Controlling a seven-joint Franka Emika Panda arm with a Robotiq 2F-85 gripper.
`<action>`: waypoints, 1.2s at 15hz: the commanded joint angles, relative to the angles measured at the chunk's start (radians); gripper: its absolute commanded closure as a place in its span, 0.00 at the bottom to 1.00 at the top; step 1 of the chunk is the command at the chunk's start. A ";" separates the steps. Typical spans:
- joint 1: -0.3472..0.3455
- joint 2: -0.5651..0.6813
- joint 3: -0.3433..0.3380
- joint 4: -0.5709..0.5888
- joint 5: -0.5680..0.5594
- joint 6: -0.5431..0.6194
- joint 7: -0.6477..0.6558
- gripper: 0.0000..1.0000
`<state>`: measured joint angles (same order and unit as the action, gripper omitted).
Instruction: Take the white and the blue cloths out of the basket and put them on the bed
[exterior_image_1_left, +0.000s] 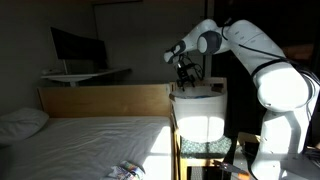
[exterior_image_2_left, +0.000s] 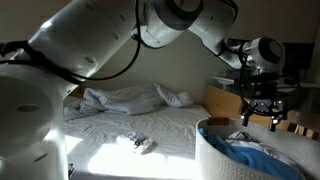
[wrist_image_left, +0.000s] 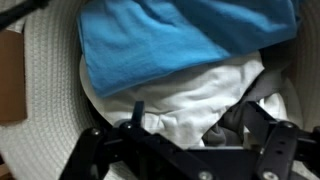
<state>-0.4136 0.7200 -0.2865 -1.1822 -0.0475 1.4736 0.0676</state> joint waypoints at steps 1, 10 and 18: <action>0.016 -0.040 -0.017 -0.192 -0.079 0.102 -0.036 0.00; 0.000 -0.078 -0.029 -0.352 -0.168 0.135 -0.083 0.00; 0.015 -0.113 -0.027 -0.417 -0.334 0.149 -0.229 0.40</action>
<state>-0.4082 0.6606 -0.3173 -1.5130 -0.3081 1.5853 -0.1069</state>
